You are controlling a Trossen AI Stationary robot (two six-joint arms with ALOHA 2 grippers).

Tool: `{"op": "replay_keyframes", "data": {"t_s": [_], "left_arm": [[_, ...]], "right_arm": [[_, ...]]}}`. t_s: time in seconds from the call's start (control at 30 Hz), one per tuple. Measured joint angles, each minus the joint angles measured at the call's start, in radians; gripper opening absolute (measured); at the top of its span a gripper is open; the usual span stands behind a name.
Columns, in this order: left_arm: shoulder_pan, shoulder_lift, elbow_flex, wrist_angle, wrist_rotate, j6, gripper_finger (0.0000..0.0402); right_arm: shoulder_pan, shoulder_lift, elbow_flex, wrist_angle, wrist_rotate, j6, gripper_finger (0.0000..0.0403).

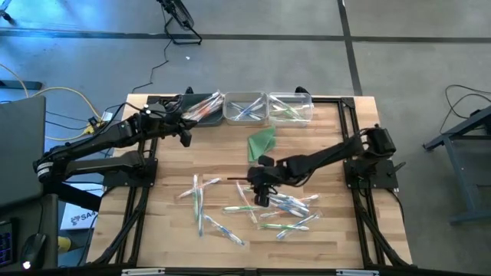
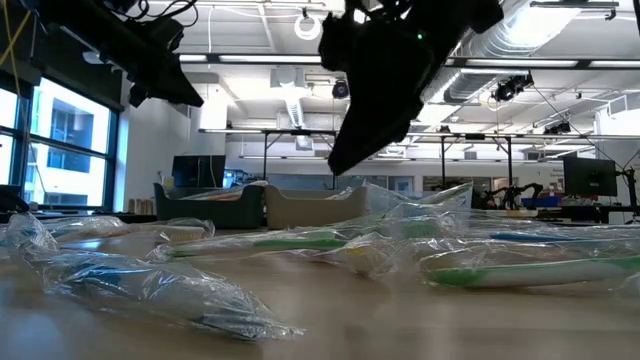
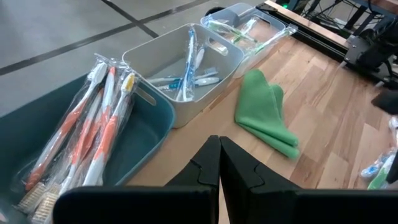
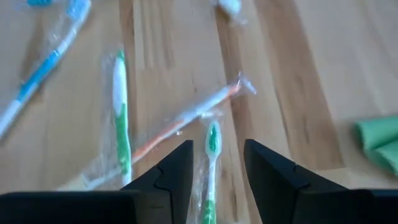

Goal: Pick & Place Toothbrushes
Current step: Put the green toothbrush into the transparent bin

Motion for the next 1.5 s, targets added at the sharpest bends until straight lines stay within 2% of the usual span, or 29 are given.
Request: {"op": "replay_keyframes", "data": {"t_s": [0.37,1.17,1.3,1.5], "left_arm": [[0.000,0.000,0.000,0.000,0.000,0.000,0.0000],[0.000,0.000,0.000,-0.026,-0.001,0.000,0.0000],[0.000,0.000,0.000,-0.037,-0.001,0.000,0.0000],[0.000,0.000,0.000,-0.039,-0.001,0.000,0.0000]], "right_arm": [[0.018,0.127,0.000,0.078,0.006,0.004,0.0136],[0.016,0.207,0.002,0.151,0.031,0.001,0.0136],[0.015,0.206,0.001,0.150,0.031,-0.006,0.0120],[0.015,0.206,0.001,0.149,0.036,-0.005,0.0068]]}}
